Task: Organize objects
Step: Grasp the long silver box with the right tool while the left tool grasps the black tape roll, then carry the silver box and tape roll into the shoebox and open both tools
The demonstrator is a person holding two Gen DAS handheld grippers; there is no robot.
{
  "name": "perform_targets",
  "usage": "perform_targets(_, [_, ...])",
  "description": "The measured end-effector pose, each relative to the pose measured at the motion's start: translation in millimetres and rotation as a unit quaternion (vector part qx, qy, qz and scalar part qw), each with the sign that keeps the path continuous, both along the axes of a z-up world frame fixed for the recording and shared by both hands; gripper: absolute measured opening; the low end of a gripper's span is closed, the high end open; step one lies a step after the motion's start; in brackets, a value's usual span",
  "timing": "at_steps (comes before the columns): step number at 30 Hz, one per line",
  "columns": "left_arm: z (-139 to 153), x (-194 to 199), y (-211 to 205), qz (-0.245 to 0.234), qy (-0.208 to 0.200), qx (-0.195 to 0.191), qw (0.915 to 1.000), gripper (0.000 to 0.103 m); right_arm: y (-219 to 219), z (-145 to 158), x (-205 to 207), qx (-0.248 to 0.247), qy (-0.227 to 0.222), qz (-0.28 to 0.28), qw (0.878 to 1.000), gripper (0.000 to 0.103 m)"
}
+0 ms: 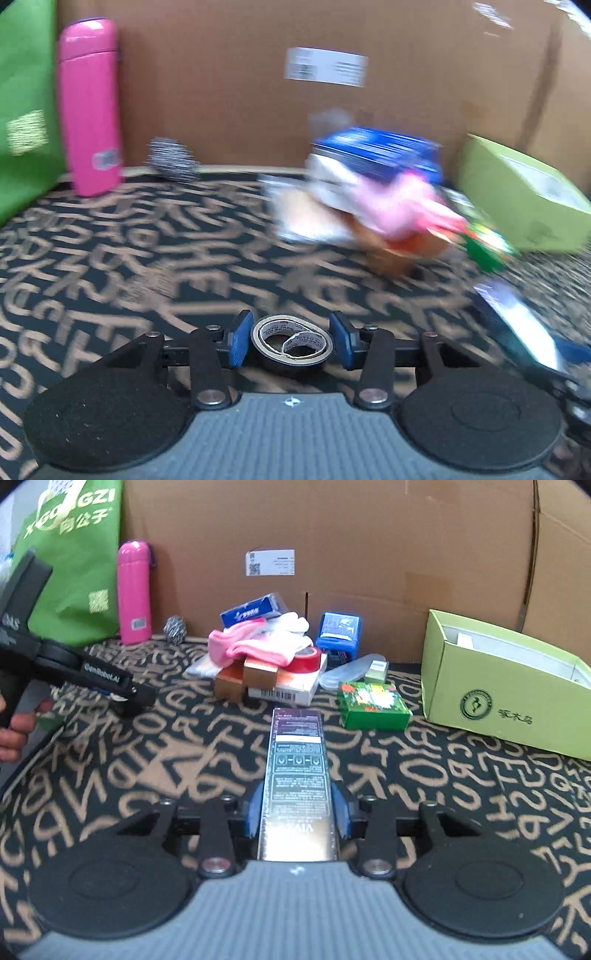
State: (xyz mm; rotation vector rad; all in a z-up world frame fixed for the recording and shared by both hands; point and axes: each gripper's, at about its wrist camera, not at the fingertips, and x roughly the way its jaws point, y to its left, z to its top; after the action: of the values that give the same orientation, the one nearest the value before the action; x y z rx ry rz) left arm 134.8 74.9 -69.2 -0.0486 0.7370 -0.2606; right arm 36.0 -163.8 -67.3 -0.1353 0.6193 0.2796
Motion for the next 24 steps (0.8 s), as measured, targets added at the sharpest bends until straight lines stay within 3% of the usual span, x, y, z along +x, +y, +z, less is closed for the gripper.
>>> perform_targets(2, [0, -17, -9, -0.046, 0.005, -0.01, 0.9989, 0.048, -3, 3, -11, -0.009, 0.003, 0.007, 1.0, 0.039])
perform_targets(4, [1, -35, -20, -0.073, 0.0, 0.015, 0.9972, 0.05, -9, 4, -19, -0.007, 0.008, 0.011, 1.0, 0.039])
perform_targets(8, [7, -60, -30, -0.051, 0.0, 0.042, 0.9979, 0.073, -15, 7, -20, 0.0, 0.015, 0.007, 1.0, 0.043])
perform_targets(11, [12, -71, -24, -0.04, 0.003, 0.013, 0.9991, 0.073, -17, 6, -14, 0.008, 0.017, 0.002, 1.0, 0.047])
perform_targets(12, [13, -71, -22, -0.036, 0.007, 0.0, 0.9993, 0.073, -18, 5, -11, 0.015, 0.021, 0.001, 1.0, 0.047])
perform_targets(14, [11, -66, -24, -0.033, 0.012, -0.014, 0.9993, 0.061, -19, 3, -6, 0.024, 0.027, -0.001, 0.999, 0.047])
perform_targets(18, [3, -47, -32, -0.009, 0.026, -0.003, 0.9996, 0.042, -18, 1, -3, 0.026, 0.031, -0.003, 0.999, 0.047])
perform_targets(22, [3, -34, -40, -0.032, 0.025, -0.028, 0.9988, 0.037, -18, 0, -3, 0.024, 0.03, -0.001, 0.999, 0.047])
perform_targets(24, [4, -37, -48, -0.044, 0.02, -0.012, 0.9987, 0.038, -17, 0, -3, 0.021, 0.028, -0.001, 0.999, 0.047])
